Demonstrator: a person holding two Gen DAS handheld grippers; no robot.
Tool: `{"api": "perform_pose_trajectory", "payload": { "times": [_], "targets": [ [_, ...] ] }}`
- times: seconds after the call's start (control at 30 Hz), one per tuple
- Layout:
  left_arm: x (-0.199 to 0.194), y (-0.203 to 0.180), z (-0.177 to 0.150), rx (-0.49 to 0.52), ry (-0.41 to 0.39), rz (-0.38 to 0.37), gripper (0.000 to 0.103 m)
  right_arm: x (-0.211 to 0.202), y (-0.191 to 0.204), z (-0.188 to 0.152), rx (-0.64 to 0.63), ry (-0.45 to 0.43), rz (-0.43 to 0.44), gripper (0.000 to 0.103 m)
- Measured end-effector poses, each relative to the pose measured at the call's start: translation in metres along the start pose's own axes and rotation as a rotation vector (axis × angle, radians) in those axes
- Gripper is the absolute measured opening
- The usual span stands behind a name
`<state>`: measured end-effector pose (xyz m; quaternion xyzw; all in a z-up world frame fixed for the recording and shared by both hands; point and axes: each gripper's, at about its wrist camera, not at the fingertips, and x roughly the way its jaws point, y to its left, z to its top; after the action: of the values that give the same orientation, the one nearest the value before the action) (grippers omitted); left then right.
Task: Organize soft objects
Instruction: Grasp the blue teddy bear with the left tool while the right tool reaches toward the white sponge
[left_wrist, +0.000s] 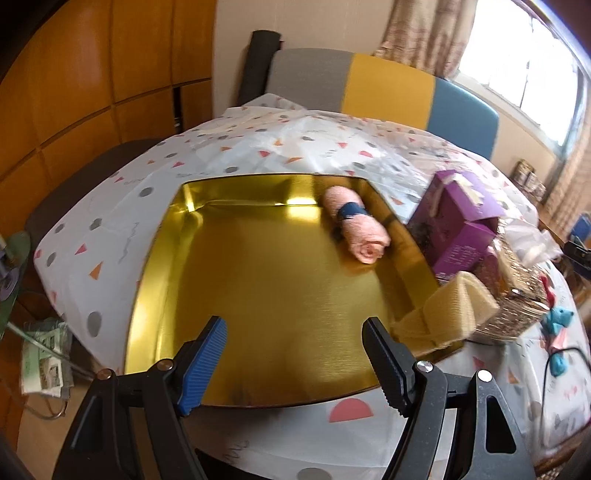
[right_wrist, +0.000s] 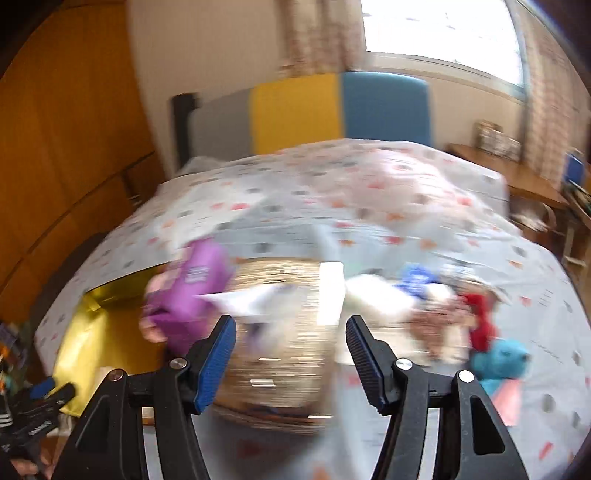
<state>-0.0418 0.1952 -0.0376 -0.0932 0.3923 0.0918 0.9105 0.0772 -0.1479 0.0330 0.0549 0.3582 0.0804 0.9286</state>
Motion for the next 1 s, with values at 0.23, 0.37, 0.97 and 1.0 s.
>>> {"api": "perform_pose_trajectory", "payload": {
  "times": [0.23,0.37,0.97,1.0],
  "targets": [
    [-0.010,-0.053,0.007,0.172,0.007,-0.167,0.076,-0.014,-0.147,0.001,0.311,-0.015,-0.251,0.063],
    [-0.018,-0.101,0.011,0.304,0.022,-0.290,0.073,-0.016,-0.225,-0.027,0.506,-0.018,-0.414,0.063],
    [0.039,-0.361,-0.012,0.610,0.276,-0.587,0.057,-0.030,-0.291,-0.071,0.922,-0.023,-0.307,0.063],
    [0.041,-0.369,-0.013,0.616,0.281,-0.587,0.056,-0.030,-0.291,-0.070,0.923,-0.022,-0.305,0.063]
  ]
}}
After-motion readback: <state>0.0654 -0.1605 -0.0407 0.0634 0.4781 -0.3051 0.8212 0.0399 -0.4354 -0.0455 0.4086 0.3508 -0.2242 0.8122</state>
